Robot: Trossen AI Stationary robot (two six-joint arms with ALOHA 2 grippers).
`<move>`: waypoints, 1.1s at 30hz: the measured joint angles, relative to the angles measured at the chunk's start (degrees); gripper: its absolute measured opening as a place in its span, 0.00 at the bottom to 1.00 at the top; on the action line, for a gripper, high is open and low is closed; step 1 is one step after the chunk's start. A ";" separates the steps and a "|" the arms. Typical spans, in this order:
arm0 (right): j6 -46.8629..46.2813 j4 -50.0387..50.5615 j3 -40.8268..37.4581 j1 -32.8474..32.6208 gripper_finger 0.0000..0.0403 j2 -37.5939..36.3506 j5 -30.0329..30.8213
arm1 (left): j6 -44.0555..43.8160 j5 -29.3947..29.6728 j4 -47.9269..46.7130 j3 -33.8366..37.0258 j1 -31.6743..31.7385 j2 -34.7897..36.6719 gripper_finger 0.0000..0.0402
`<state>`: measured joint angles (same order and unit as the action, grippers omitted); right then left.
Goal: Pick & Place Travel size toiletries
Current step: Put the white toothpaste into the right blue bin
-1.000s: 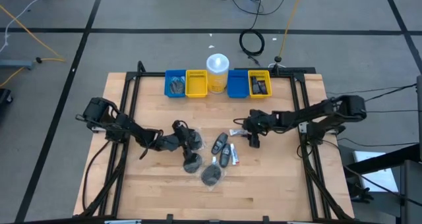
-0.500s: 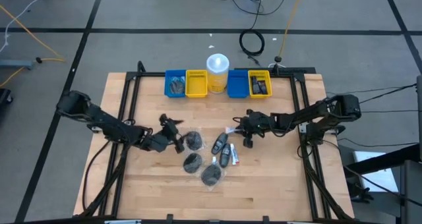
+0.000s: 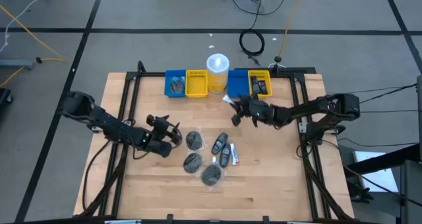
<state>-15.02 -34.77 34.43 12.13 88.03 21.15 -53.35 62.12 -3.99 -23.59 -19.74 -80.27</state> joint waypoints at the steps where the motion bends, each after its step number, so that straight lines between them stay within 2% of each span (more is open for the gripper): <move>1: -0.11 3.30 2.20 1.29 0.09 0.00 -0.03 | -0.36 -0.04 0.83 0.00 -0.21 -1.37 0.70; 6: 0.15 22.71 13.09 9.15 0.09 -0.02 1.24 | 0.03 -0.17 10.44 0.00 -0.32 -10.01 0.70; 9: -2.37 28.42 16.15 14.08 0.10 -0.04 2.76 | 3.20 -0.66 17.45 0.00 -0.30 -14.77 0.70; 11: -4.37 28.53 16.23 17.17 0.10 -0.04 1.78 | 5.75 -1.83 22.20 -0.02 -0.30 -17.20 0.70; 15: -9.05 28.23 16.23 21.56 0.10 0.00 -4.62 | 11.26 -4.15 28.24 -0.02 -0.17 -19.04 0.70; 21: -9.82 20.83 16.28 21.84 0.09 3.26 -4.79 | 15.39 -5.21 31.50 -0.07 -0.17 -19.02 0.70; 28: -9.85 12.07 16.37 21.50 0.09 12.31 -4.67 | 15.60 -6.16 31.32 -0.07 -0.17 -19.02 0.70; 33: -10.07 12.06 16.25 21.52 0.11 15.17 -4.64 | 15.66 -6.62 31.30 -0.07 -0.17 -19.02 0.70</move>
<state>-25.09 -22.71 50.68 33.65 103.20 16.51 -37.70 55.51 27.31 -23.66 -19.90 -99.29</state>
